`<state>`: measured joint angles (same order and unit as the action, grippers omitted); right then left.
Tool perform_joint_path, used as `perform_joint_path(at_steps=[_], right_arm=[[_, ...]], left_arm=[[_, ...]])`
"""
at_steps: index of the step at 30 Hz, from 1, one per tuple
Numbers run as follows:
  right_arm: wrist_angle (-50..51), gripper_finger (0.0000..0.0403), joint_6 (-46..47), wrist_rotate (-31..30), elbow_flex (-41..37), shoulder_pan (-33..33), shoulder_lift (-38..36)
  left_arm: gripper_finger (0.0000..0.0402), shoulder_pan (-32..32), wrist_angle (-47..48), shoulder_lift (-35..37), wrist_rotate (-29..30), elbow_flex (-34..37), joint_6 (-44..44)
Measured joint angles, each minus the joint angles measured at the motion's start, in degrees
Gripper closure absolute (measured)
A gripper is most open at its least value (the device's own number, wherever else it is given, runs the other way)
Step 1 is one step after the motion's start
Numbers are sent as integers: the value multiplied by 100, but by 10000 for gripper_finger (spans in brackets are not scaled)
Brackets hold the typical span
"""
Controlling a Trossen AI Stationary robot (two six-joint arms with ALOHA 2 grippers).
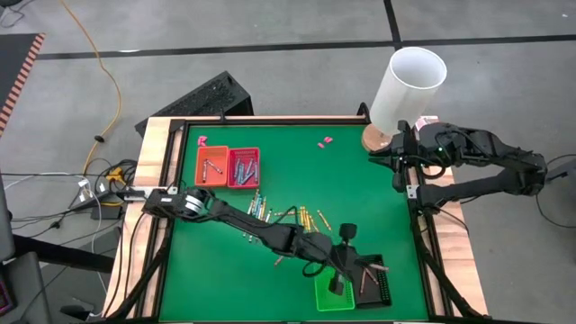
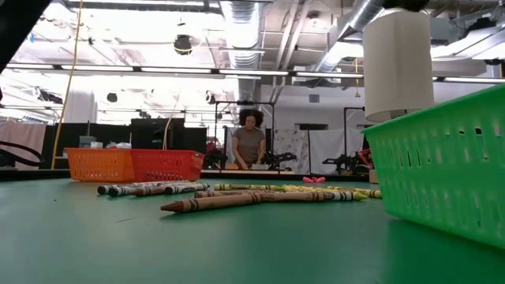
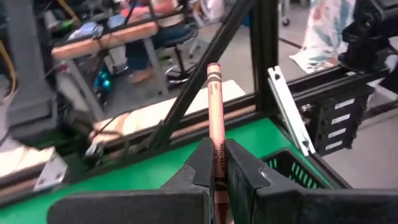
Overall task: Sort crayons
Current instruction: Put the brown crayon into the black bin
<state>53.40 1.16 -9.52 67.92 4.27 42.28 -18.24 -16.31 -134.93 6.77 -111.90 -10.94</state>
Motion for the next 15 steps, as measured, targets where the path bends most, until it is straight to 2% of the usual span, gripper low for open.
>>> perform_joint_path(at_steps=[5, 15], right_arm=[[97, 335, 34, 0, 0, 0, 0], [101, 335, 99, 0, 0, 0, 0]], left_arm=[[397, 5, 195, -408, -466, -506, -619], [397, 179, 721, -599, -1060, -552, -1746]])
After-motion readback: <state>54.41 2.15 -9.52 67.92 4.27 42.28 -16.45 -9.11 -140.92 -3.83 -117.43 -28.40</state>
